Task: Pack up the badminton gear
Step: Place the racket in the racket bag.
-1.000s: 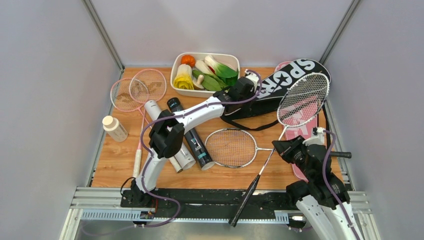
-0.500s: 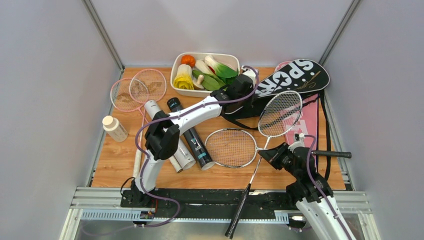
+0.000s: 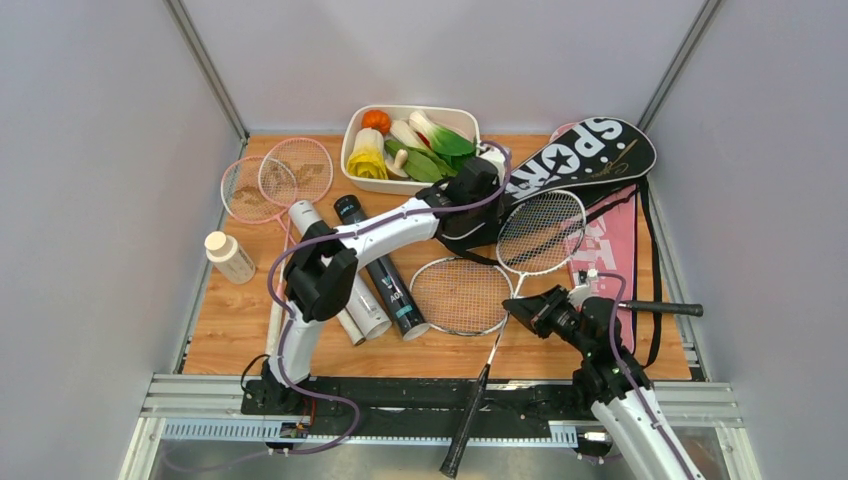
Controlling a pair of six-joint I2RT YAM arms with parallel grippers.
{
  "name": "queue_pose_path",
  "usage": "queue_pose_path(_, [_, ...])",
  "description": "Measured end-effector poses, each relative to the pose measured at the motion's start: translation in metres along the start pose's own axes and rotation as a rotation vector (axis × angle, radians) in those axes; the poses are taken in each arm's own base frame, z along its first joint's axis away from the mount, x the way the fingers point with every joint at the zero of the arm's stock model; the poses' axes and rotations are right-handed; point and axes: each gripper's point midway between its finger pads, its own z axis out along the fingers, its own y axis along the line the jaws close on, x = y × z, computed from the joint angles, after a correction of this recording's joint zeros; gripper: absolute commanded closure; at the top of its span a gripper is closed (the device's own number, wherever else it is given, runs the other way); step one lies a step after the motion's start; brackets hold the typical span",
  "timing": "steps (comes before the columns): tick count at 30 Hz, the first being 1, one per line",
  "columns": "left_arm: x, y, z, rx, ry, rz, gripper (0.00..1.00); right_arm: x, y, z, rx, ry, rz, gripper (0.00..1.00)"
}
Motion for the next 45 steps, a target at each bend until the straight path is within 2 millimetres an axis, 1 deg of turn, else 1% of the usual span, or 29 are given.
queue_pose_path(5, [0.015, -0.002, -0.003, 0.034, 0.027, -0.003, 1.0, -0.003, 0.012, 0.002, -0.081, 0.009, 0.063, 1.0])
queue_pose_path(8, [0.017, -0.006, -0.007, 0.062, 0.033, -0.003, 1.0, -0.008, 0.013, 0.002, -0.104, 0.002, 0.08, 1.0])
queue_pose_path(13, [0.016, -0.014, -0.019, 0.113, 0.029, -0.003, 1.0, -0.02, 0.006, 0.006, -0.084, -0.011, 0.117, 1.0])
queue_pose_path(17, [0.017, -0.018, -0.026, 0.142, 0.029, -0.001, 1.0, -0.034, -0.001, 0.009, -0.06, -0.022, 0.15, 1.0])
queue_pose_path(19, [0.018, -0.02, -0.03, 0.155, 0.032, 0.001, 1.0, -0.045, -0.003, 0.01, -0.047, -0.043, 0.159, 1.0])
queue_pose_path(24, [0.027, -0.023, -0.04, 0.192, 0.043, 0.005, 1.0, -0.078, 0.0, 0.011, -0.042, -0.109, 0.15, 1.0])
queue_pose_path(31, [0.043, -0.025, -0.044, 0.238, 0.078, 0.029, 1.0, -0.125, -0.015, 0.028, 0.01, -0.131, 0.169, 1.0])
queue_pose_path(33, [0.049, -0.025, -0.045, 0.251, 0.087, 0.032, 1.0, -0.137, -0.013, 0.034, 0.014, -0.118, 0.173, 1.0])
queue_pose_path(35, [0.055, -0.025, -0.047, 0.26, 0.094, 0.032, 1.0, -0.152, -0.006, 0.04, 0.007, -0.12, 0.158, 1.0])
queue_pose_path(38, [0.057, -0.026, -0.051, 0.277, 0.094, 0.032, 1.0, -0.175, 0.004, 0.043, -0.014, -0.153, 0.109, 1.0])
queue_pose_path(40, [0.057, -0.028, -0.051, 0.286, 0.091, 0.032, 1.0, -0.186, 0.007, 0.045, -0.02, -0.176, 0.085, 1.0])
queue_pose_path(42, [0.057, -0.028, -0.053, 0.29, 0.084, 0.032, 1.0, -0.195, 0.007, 0.048, -0.022, -0.193, 0.076, 1.0])
queue_pose_path(45, [0.059, -0.027, -0.056, 0.292, 0.084, 0.029, 1.0, -0.204, 0.001, 0.056, -0.018, -0.199, 0.083, 1.0])
